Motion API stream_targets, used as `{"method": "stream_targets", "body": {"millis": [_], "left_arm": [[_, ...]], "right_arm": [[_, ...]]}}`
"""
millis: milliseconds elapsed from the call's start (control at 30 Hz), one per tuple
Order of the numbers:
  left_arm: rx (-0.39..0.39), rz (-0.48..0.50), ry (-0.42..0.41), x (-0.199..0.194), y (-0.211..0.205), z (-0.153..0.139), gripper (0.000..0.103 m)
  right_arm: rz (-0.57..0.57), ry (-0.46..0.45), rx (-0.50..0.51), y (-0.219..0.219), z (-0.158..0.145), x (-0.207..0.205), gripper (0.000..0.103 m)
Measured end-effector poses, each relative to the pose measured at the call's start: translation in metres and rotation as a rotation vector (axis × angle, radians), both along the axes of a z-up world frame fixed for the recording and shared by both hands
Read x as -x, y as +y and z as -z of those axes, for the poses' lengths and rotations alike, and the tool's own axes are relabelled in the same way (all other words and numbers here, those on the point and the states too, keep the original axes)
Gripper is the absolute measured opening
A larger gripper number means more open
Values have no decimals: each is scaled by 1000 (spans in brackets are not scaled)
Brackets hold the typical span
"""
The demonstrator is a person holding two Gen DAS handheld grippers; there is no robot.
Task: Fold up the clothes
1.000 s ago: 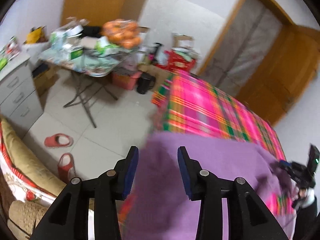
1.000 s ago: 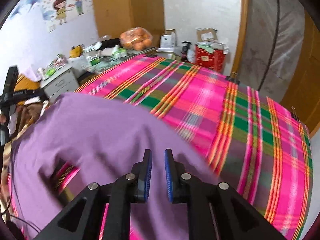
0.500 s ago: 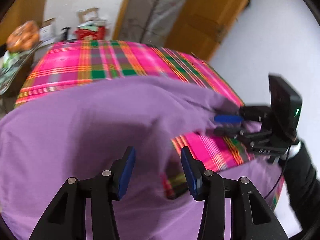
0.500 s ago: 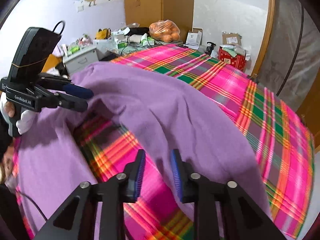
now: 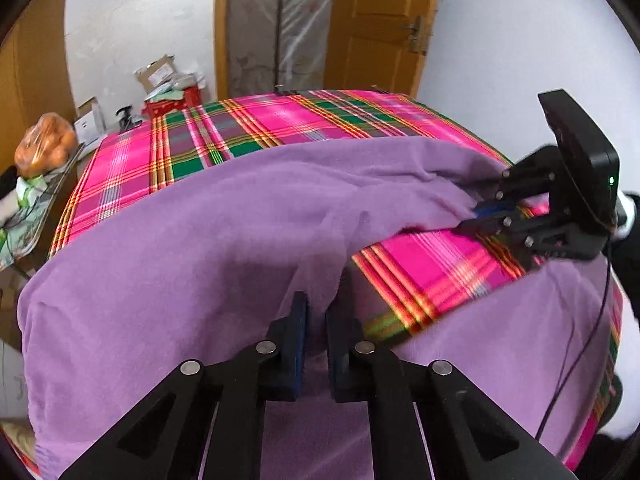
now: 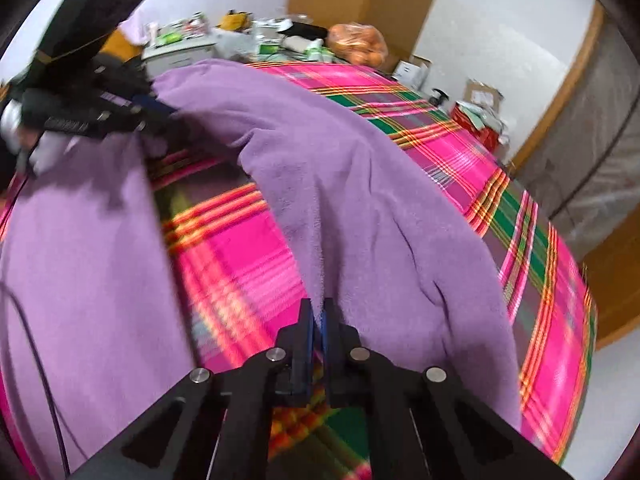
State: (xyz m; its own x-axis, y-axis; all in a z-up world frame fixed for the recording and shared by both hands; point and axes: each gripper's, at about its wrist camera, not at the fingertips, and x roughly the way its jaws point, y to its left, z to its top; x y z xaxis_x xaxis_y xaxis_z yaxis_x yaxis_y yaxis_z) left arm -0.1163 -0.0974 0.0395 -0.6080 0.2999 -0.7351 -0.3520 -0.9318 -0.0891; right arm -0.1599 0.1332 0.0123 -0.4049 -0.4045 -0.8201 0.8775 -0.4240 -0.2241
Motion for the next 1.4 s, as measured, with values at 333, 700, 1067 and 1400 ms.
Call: {"method": "stream_targets", "body": {"millis": [333, 700, 1067, 1400], "left_arm": [[-14, 94, -19, -14, -13, 4, 10], [-226, -44, -56, 7, -17, 0, 27], [-193, -93, -22, -8, -7, 6, 27], [-332, -301, 42, -32, -38, -2, 29]], "right_arm": [[19, -76, -1, 40, -6, 1, 7], [197, -180, 168, 36, -1, 20, 11], [556, -176, 410, 163, -31, 35, 30], [1088, -156, 600, 335, -15, 58, 44]]}}
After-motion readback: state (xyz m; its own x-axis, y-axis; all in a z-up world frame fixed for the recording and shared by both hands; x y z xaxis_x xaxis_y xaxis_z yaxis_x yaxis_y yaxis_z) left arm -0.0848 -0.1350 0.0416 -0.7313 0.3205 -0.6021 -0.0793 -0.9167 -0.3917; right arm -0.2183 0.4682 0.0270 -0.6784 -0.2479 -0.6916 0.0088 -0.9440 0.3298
